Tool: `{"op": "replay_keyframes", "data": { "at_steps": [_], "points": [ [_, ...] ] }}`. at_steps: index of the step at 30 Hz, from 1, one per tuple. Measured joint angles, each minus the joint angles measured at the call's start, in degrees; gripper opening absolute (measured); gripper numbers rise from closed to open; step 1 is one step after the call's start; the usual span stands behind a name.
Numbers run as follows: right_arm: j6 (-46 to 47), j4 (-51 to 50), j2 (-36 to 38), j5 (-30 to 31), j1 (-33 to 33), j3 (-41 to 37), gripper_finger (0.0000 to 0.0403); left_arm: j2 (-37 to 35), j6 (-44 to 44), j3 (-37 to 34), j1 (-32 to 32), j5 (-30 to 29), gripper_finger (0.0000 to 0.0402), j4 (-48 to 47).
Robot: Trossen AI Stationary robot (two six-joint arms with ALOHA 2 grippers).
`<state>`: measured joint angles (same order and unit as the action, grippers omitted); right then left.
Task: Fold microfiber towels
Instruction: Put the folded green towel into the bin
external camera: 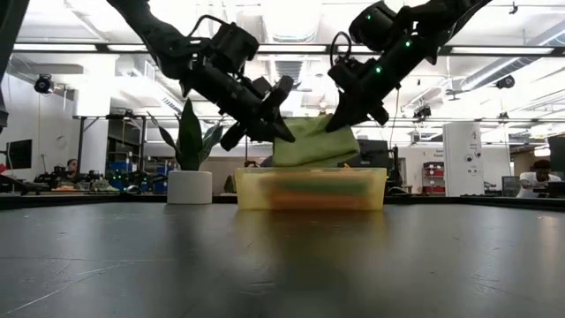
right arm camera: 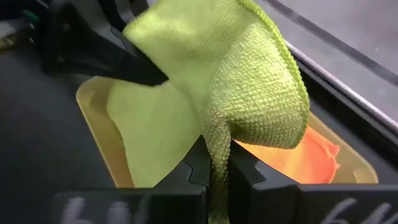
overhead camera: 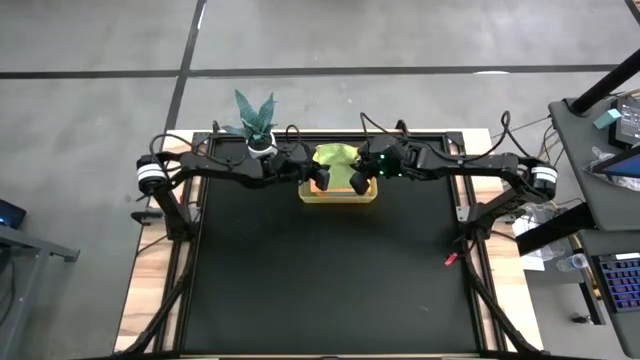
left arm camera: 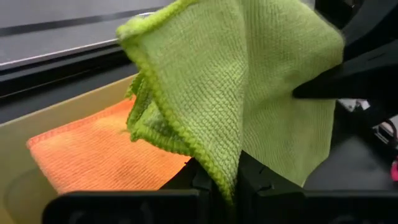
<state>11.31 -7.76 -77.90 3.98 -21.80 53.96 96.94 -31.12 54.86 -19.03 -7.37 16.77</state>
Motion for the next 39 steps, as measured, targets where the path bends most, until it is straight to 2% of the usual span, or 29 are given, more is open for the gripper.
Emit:
{"op": "replay_keyframes", "data": {
  "at_steps": [12, 19, 31, 39],
  "points": [
    [0.06, 0.86, -3.92, 0.53, -0.35, -0.09, 0.0013, 0.79, 0.02, 0.23, -1.27, -0.18, 0.0009, -1.40],
    [0.09, 0.77, -3.96, 0.57, -0.37, -0.14, 0.0016, 2.35, 0.00, 0.53, -1.29, -0.05, 0.0041, -1.39],
    [0.11, 0.09, -3.96, 3.18, -1.13, -0.14, 0.0118, 2.24, 0.41, 0.28, -1.40, 0.02, 0.0125, -1.81],
    [-0.39, -1.99, -3.96, 3.55, -2.87, -0.16, 0.0160, 1.92, 0.33, 0.19, -1.40, 0.08, 0.0154, -3.28]
  ]
}}
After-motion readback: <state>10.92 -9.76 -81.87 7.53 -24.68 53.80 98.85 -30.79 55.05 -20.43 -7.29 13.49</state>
